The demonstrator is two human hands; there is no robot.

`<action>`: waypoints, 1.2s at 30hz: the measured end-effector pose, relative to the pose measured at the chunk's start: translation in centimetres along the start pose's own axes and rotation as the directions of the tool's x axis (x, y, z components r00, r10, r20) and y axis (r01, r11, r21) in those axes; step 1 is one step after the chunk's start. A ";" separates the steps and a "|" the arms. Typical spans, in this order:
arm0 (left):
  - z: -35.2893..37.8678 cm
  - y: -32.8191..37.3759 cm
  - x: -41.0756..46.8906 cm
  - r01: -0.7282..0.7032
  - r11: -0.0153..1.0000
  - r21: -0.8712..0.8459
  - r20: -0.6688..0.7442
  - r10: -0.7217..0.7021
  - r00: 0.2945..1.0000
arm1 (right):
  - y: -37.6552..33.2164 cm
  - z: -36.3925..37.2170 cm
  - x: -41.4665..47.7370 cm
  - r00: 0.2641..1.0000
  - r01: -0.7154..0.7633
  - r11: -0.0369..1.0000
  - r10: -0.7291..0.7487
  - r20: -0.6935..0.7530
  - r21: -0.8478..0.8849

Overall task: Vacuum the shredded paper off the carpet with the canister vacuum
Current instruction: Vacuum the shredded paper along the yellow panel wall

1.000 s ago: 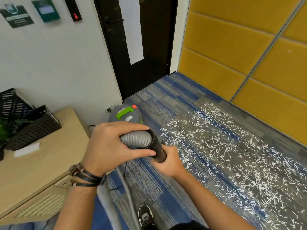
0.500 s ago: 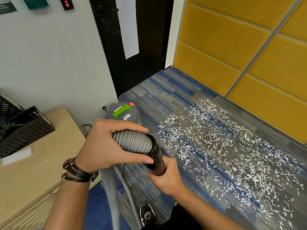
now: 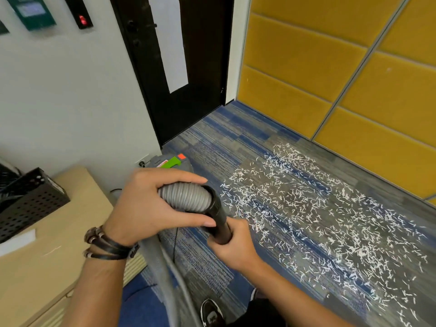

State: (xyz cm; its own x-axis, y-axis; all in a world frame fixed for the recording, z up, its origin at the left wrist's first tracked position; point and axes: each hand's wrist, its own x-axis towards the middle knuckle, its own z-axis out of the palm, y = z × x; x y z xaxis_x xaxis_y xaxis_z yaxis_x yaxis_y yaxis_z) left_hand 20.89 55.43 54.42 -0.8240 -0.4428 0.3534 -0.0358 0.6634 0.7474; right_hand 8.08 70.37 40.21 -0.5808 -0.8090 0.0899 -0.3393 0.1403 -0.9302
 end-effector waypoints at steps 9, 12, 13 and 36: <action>-1.2 -0.1 0.8 -0.058 0.998 0.009 -0.021 0.058 0.998 | -1.1 -0.1 -1.2 0.997 -0.003 0.999 0.001 -0.072 -0.034; -1.5 -0.2 1.1 -0.091 0.995 0.050 -0.070 0.095 0.993 | -1.4 -0.2 0.2 0.997 0.026 0.998 -0.030 -0.076 -0.055; -1.7 -0.4 1.2 -0.088 0.994 0.057 -0.078 0.092 0.993 | -1.3 -0.1 0.7 0.997 0.032 0.998 -0.036 -0.071 -0.053; 1.6 -3.2 2.2 -0.037 0.993 0.109 -0.020 0.040 0.999 | 3.4 -0.1 5.4 0.998 0.021 0.999 -0.023 0.056 0.035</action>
State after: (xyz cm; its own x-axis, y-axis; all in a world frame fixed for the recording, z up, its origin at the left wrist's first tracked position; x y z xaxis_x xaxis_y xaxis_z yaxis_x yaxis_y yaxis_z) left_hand 18.32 53.31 51.96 -0.8133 -0.4281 0.3939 -0.0664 0.7410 0.6682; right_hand 3.73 66.55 37.51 -0.5309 -0.8425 0.0913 -0.3251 0.1030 -0.9401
